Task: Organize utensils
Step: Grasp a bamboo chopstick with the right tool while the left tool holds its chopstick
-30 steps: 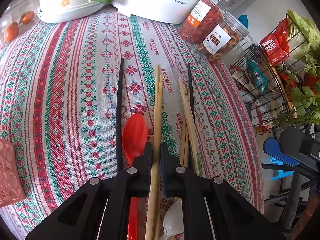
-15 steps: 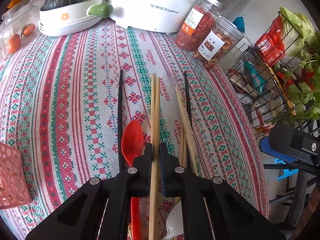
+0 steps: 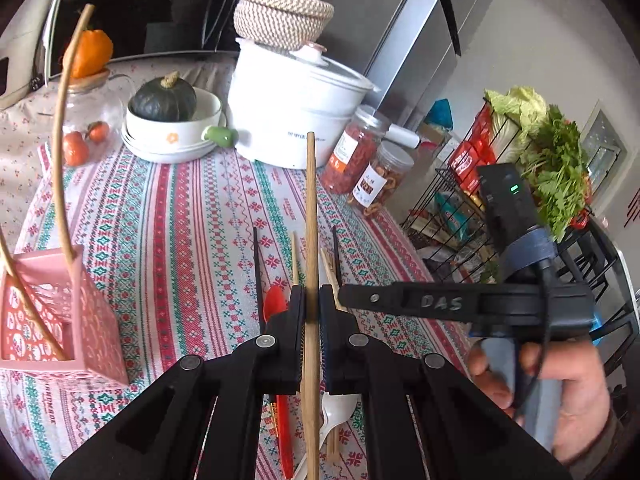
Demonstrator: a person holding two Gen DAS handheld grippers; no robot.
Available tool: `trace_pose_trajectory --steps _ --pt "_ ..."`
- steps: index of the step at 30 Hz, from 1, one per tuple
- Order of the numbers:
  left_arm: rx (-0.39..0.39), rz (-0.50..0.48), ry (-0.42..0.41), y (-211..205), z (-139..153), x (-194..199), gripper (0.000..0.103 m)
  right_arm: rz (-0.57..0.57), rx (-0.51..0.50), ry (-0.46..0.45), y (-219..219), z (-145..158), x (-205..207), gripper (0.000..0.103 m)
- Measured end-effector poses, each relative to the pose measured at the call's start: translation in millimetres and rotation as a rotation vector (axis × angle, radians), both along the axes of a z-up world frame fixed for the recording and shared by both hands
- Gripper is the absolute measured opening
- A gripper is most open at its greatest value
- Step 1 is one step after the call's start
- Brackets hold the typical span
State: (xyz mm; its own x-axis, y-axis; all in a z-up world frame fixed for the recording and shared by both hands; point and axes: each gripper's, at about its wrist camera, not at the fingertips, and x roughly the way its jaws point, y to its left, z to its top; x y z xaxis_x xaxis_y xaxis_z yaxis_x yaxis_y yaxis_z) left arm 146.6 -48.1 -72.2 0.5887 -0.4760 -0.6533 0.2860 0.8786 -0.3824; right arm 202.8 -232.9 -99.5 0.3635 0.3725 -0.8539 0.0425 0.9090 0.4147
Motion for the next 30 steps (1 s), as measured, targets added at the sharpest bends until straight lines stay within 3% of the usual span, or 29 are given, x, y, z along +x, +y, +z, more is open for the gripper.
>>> trace_pose_trajectory --steps 5,9,13,17,20,23,30 --pt "-0.034 0.013 -0.079 33 41 -29 0.007 0.08 -0.059 0.049 32 -27 12 0.027" --pt "-0.066 0.04 -0.138 69 66 -46 0.007 0.068 -0.118 0.059 38 -41 27 0.025" --pt "-0.078 0.1 -0.18 102 72 -48 0.007 0.058 -0.147 0.059 45 -49 37 0.021" --pt "-0.102 0.151 -0.18 124 70 -39 0.007 0.111 -0.272 0.031 63 -48 36 0.019" --pt "-0.105 0.177 -0.209 132 75 -37 0.007 0.138 -0.356 0.012 74 -48 32 0.011" --pt "-0.086 0.213 -0.249 138 80 -37 0.007 0.108 -0.298 0.001 69 -45 31 0.007" --pt "-0.083 0.298 -0.328 157 86 -33 0.007 0.032 -0.176 -0.214 56 16 14 0.006"
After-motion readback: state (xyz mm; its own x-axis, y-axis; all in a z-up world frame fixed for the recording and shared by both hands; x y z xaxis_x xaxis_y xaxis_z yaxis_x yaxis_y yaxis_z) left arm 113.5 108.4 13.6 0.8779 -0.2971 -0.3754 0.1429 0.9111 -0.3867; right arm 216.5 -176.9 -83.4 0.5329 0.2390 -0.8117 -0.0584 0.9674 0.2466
